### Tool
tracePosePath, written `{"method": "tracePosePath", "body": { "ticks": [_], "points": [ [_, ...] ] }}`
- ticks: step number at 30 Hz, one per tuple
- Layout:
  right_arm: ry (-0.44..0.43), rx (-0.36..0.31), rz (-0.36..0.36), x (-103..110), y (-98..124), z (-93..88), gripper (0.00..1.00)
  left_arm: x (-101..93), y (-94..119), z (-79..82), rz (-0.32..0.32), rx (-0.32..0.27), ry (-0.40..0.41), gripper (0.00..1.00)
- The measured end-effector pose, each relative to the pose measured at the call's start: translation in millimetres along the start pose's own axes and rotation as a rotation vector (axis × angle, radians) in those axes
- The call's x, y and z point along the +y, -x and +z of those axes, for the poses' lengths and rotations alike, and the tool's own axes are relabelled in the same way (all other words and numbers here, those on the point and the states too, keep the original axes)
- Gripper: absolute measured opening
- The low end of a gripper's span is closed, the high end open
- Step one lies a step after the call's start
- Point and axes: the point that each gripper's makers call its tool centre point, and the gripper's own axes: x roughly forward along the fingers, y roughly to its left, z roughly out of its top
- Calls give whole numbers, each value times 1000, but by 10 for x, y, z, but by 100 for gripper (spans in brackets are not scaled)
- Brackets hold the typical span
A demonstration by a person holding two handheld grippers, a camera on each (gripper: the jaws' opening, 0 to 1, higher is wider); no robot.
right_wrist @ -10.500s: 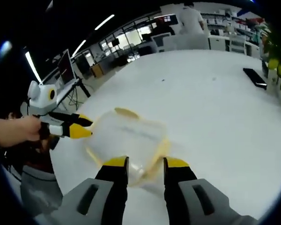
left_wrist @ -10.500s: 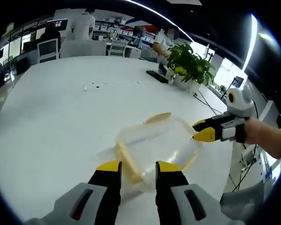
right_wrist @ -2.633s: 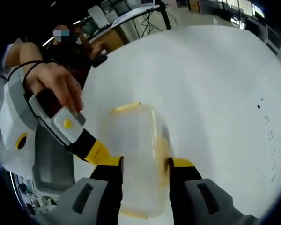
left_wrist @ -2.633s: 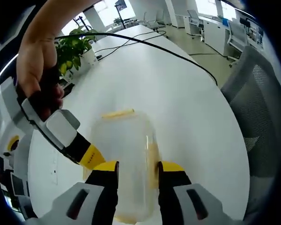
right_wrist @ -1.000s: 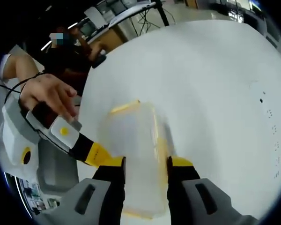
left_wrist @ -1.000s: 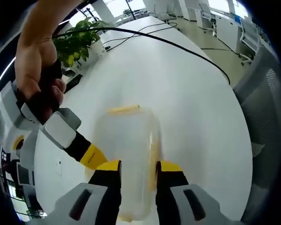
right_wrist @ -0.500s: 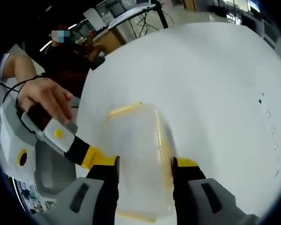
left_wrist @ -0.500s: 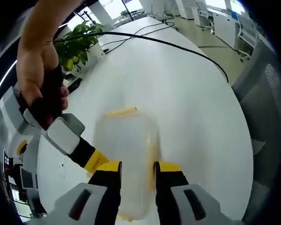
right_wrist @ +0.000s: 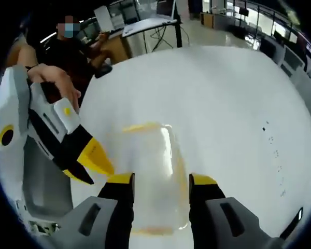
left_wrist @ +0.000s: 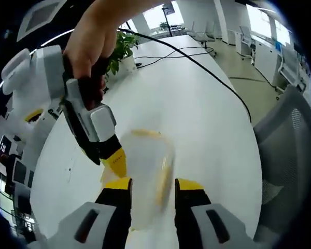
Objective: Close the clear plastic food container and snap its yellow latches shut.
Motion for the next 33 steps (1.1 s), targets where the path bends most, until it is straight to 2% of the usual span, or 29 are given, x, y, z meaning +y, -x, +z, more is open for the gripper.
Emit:
{"method": "tracePosePath", "body": {
  "ticks": [3,6,7,11,15,19,26,30,33],
  "points": [
    [9,-21,-43,50,57,-5,38,52,73,-70,20,-7,34,25],
    [-1,-79,-104,118,127,25,39,85,132,-118,30,-45,142,27],
    [-8,-92,-114,149,140,23,39,95,144,-147,32,-49,158,31],
    [-24,-134,-163,246,135,-24,37,124,180,-307,49,-47,219,33],
    [-40,-148,-178,367,108,-110,37,141,198,-396,62,-51,265,32],
    [-50,-166,-197,421,137,-172,37,149,200,-447,74,-53,262,32],
    [-130,-278,-255,492,231,-252,36,224,191,-483,107,-79,291,30],
    [-270,-418,-296,521,296,-313,36,269,175,-534,139,-91,315,30],
    [-327,-475,-338,524,339,-415,35,277,169,-557,154,-99,319,30]
  ]
}}
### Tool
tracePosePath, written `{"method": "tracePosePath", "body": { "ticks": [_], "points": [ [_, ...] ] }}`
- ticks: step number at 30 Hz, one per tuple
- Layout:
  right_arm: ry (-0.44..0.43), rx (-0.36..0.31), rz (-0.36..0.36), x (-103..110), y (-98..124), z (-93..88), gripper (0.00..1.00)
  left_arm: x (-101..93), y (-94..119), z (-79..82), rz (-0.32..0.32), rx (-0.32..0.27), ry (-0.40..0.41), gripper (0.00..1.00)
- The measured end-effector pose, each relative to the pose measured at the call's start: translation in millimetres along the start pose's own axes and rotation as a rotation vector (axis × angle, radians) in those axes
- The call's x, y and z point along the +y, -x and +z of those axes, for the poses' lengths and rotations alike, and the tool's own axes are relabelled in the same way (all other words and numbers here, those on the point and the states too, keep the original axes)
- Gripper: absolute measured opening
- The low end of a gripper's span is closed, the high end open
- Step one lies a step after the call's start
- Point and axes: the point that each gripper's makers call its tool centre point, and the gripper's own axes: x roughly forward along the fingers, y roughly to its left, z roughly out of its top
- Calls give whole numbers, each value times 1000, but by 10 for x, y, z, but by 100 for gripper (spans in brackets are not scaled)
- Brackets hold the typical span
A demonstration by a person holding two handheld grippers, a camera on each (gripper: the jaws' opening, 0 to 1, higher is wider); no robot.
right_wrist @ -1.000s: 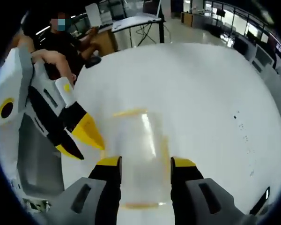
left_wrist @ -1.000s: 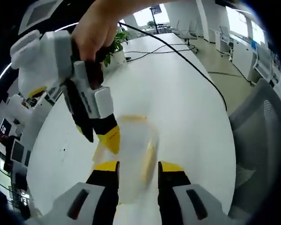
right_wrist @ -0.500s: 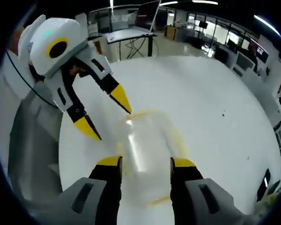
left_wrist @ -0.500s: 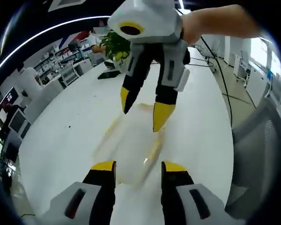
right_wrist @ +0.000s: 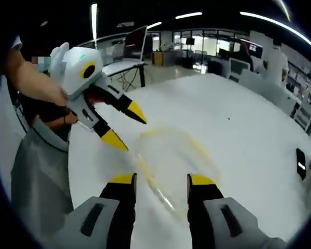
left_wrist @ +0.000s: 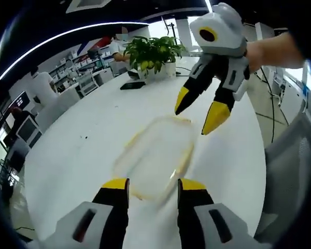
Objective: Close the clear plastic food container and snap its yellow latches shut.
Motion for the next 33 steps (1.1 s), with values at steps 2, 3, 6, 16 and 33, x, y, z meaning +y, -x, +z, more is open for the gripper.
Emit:
{"method": "tracePosePath", "body": {
  "ticks": [2,3,6,16,33],
  "points": [
    [-5,-30,-43,-47,62,-46,31,-1,-12,-28,-6,-2,21,30],
    [-8,-41,-46,-46,82,-68,30,-5,-15,-39,-10,-4,38,31],
    [-52,-78,-69,-65,122,-136,30,22,-12,-77,7,-20,64,31],
    [-85,-34,-129,-161,-12,-479,36,51,-22,-277,52,-26,125,31],
    [-88,30,-160,-311,-254,-787,42,-26,-340,-577,27,22,177,31]
  ]
}}
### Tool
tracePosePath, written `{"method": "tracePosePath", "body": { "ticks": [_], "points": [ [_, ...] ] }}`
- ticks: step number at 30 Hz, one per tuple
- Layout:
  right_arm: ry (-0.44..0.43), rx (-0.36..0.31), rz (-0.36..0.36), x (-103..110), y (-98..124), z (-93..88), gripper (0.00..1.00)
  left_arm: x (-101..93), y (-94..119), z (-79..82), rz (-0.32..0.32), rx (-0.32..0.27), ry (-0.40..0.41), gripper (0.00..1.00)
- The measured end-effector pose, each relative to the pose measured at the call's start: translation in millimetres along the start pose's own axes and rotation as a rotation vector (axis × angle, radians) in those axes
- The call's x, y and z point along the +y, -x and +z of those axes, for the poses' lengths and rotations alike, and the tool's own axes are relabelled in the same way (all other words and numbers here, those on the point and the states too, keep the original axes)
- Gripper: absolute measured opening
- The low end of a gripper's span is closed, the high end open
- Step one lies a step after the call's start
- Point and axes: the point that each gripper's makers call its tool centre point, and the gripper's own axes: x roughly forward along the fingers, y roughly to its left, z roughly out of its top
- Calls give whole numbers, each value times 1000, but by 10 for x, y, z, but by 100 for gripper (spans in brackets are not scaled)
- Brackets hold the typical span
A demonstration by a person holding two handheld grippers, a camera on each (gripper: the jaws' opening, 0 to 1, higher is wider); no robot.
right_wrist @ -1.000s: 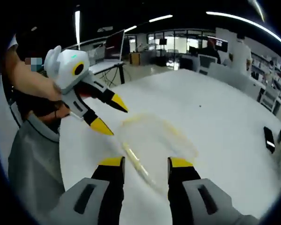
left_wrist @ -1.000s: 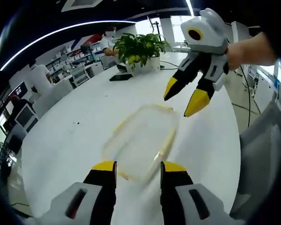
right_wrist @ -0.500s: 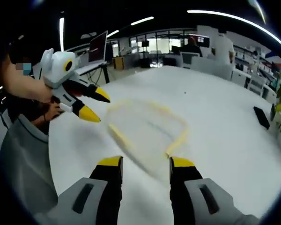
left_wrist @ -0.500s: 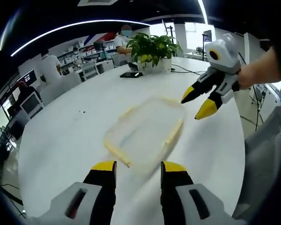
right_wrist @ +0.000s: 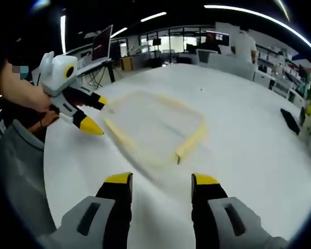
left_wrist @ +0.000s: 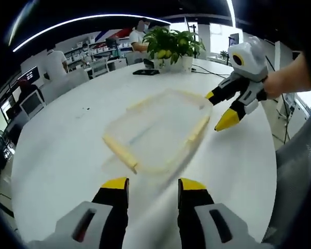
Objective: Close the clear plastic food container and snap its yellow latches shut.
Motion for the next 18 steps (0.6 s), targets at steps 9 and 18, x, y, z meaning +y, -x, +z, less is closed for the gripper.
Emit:
{"method": "tracePosePath", "body": {
  "ticks": [9,18],
  "points": [
    [35,8,-15,-43,-159,13,39,8,-101,-26,1,13,-10,30],
    [70,4,-27,-43,-199,16,39,5,-150,-38,25,-1,-9,29]
  ]
}}
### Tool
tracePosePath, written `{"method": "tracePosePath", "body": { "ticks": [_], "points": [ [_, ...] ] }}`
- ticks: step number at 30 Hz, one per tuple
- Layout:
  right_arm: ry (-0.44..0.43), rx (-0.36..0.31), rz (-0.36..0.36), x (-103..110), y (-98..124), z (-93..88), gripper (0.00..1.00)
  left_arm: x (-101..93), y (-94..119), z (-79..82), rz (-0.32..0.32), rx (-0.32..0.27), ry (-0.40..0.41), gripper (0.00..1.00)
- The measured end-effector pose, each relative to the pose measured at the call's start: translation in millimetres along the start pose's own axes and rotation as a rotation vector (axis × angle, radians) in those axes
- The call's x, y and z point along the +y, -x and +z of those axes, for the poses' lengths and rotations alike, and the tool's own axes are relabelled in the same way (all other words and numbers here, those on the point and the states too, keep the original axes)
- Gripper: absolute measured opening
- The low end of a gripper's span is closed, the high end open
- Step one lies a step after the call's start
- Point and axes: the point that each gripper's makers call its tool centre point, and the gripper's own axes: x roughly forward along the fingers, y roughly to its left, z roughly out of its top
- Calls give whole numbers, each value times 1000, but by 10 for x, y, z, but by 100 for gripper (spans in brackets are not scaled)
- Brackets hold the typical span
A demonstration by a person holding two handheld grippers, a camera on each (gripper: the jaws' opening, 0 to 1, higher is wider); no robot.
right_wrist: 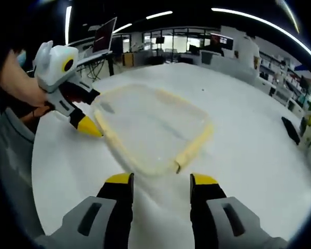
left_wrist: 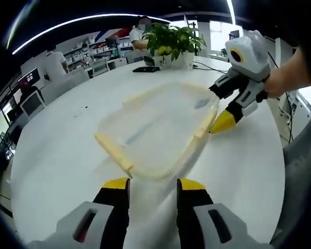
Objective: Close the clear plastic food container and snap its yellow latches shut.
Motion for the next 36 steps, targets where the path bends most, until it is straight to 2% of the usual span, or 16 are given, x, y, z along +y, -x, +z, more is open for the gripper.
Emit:
{"method": "tracePosePath", "body": {
  "ticks": [5,12,18,25,36],
  "points": [
    [35,-10,10,45,-2,37,34,-27,-11,31,-2,-11,-16,25],
    [27,-6,-10,23,-32,46,35,-13,-12,42,7,-9,-29,25],
    [63,4,-18,80,-54,77,34,20,30,3,17,-1,-34,24],
    [76,-3,-15,217,-136,181,33,117,153,-131,40,17,-38,23],
    [80,-40,36,517,-285,431,29,393,428,-391,98,35,-24,22]
  ]
}}
